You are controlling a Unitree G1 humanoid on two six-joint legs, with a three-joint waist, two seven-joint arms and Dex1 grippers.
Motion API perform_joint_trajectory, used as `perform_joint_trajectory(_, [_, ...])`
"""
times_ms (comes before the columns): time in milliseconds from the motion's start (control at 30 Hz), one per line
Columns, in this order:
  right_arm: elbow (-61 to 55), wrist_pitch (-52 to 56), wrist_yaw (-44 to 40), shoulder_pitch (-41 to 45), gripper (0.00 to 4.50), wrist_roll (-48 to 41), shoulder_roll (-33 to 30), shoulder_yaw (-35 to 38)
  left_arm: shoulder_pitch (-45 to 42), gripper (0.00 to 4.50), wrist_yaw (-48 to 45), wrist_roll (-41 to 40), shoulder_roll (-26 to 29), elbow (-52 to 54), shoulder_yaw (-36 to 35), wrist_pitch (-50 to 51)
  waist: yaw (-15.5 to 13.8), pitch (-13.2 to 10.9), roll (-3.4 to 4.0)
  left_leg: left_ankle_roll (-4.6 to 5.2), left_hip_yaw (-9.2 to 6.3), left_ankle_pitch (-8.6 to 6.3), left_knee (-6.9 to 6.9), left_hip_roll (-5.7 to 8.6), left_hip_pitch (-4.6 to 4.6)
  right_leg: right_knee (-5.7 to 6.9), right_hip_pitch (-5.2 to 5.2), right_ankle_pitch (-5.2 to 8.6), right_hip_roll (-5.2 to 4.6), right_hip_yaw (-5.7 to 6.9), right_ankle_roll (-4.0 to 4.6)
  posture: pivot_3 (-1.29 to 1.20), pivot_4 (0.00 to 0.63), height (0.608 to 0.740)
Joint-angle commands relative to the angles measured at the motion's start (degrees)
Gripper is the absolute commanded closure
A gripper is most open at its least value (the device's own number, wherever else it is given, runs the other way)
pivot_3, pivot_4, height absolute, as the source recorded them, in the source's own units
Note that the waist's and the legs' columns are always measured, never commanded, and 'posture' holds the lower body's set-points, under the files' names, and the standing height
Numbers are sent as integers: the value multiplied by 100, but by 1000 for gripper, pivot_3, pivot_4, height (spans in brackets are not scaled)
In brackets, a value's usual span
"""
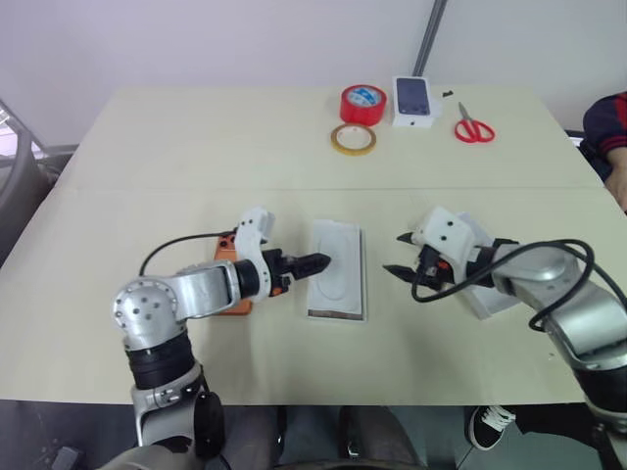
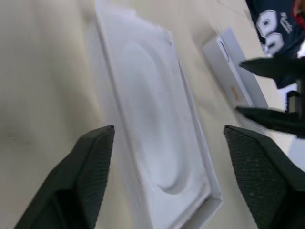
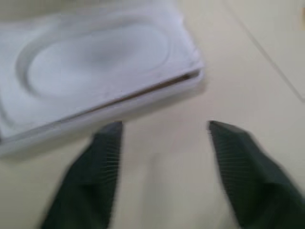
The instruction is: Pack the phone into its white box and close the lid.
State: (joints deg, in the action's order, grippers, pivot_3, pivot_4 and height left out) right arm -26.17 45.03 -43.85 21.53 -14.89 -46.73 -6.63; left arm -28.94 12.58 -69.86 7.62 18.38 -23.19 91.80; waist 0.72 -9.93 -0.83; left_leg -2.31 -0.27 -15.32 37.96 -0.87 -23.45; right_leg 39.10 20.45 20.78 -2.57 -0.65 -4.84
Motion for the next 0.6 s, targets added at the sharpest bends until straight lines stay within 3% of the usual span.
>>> perform_joint_trajectory(33, [-92,276,260,371,3481,23,374,-235,-58,560,-483,242,680,246,70,-444,14,0,1,-4,1,2,-1,-2,0,1,3,0,2,-2,0,0,150,740])
perform_joint_trajectory(100, [-20,401,432,556,4442,163,635,-516,117,560,-1075,778,1323,498,520,-1036,14,-1,0,-12,0,7,-6,-1,0,1,5,0,1,-2,0,0,150,740])
perform_joint_trajectory(233, [507,586,891,1108,4442,530,1275,-1000,664,560,-2530,1864,2332,786,1188,-2715,2,-2,7,-19,4,11,-12,3,1,-1,10,0,-3,-4,1,0,150,740])
perform_joint_trajectory(433, [1347,371,1057,1524,4442,967,1695,-1480,1540,560,-4262,3003,3297,891,1656,-4590,7,-2,6,-20,4,11,-21,6,-1,-5,13,1,-10,-3,3,0,150,740])
perform_joint_trajectory(600, [1483,342,830,1531,4442,1051,1670,-1670,2055,560,-5215,3076,3619,989,1466,-5299,10,-3,8,-10,7,6,-39,5,-2,-6,23,2,-14,-3,5,0,150,740])
